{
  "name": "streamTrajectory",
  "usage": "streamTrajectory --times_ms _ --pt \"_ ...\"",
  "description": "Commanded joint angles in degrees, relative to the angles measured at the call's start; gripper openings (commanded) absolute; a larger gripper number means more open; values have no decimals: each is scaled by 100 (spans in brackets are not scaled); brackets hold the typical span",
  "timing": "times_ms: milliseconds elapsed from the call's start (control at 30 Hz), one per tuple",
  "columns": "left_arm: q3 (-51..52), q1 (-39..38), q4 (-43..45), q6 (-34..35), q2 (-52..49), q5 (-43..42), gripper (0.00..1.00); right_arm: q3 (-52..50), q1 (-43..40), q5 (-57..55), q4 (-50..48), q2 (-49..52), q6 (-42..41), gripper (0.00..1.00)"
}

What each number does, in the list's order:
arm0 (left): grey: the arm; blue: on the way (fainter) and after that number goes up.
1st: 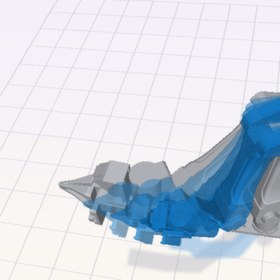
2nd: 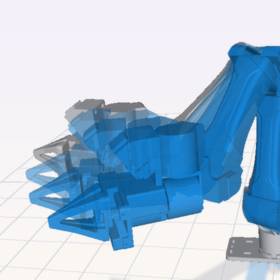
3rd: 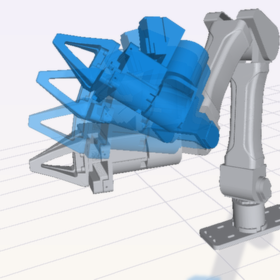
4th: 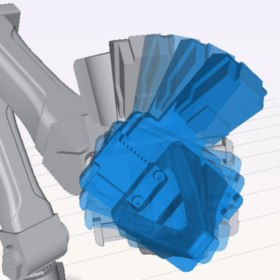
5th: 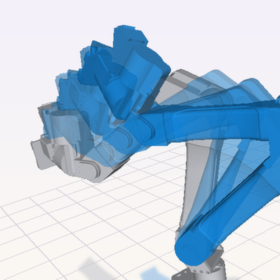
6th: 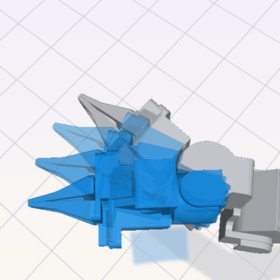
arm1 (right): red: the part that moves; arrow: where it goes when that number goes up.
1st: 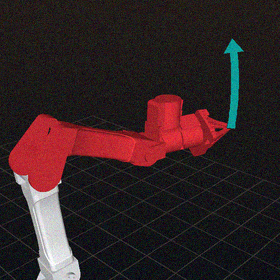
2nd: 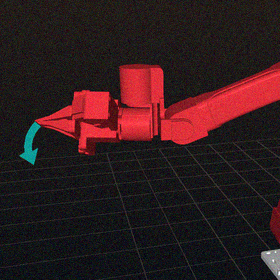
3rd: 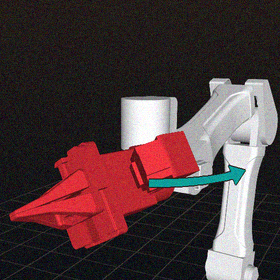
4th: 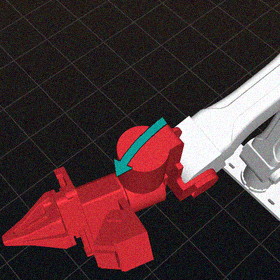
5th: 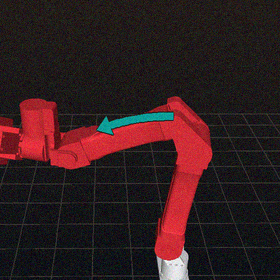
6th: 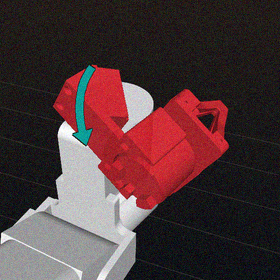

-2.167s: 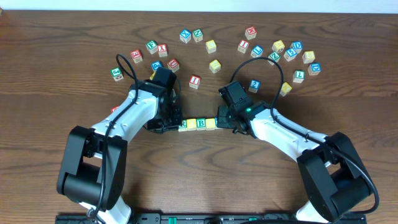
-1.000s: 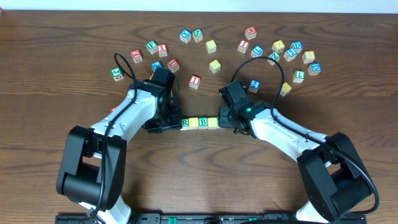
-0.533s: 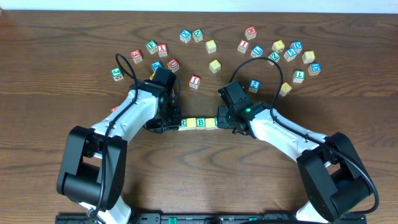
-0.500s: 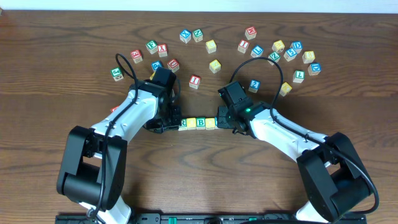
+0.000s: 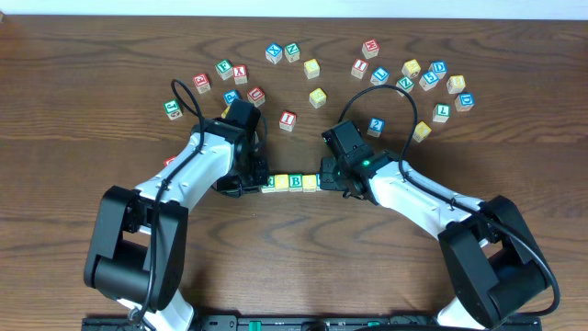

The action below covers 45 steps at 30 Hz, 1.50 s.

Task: Spell out ROBOT
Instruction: 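Raise both grippers away from the ends of the row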

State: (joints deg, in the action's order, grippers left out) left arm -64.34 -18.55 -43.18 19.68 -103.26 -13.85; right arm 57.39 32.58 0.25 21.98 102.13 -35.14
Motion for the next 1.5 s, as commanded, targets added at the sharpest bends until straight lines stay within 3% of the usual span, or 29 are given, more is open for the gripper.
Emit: streamTrajectory --times_ms 0,1067,1467 --pt "-127 -17 -13 11 127 4 8 90 52 11 -9 -153 48 1" --pt "-127 -17 -26 9 127 44 8 90 -90 -249 131 -153 50 1" --pt "-127 -11 -96 -52 127 761 8 90 -376 -638 293 -153 101 1"
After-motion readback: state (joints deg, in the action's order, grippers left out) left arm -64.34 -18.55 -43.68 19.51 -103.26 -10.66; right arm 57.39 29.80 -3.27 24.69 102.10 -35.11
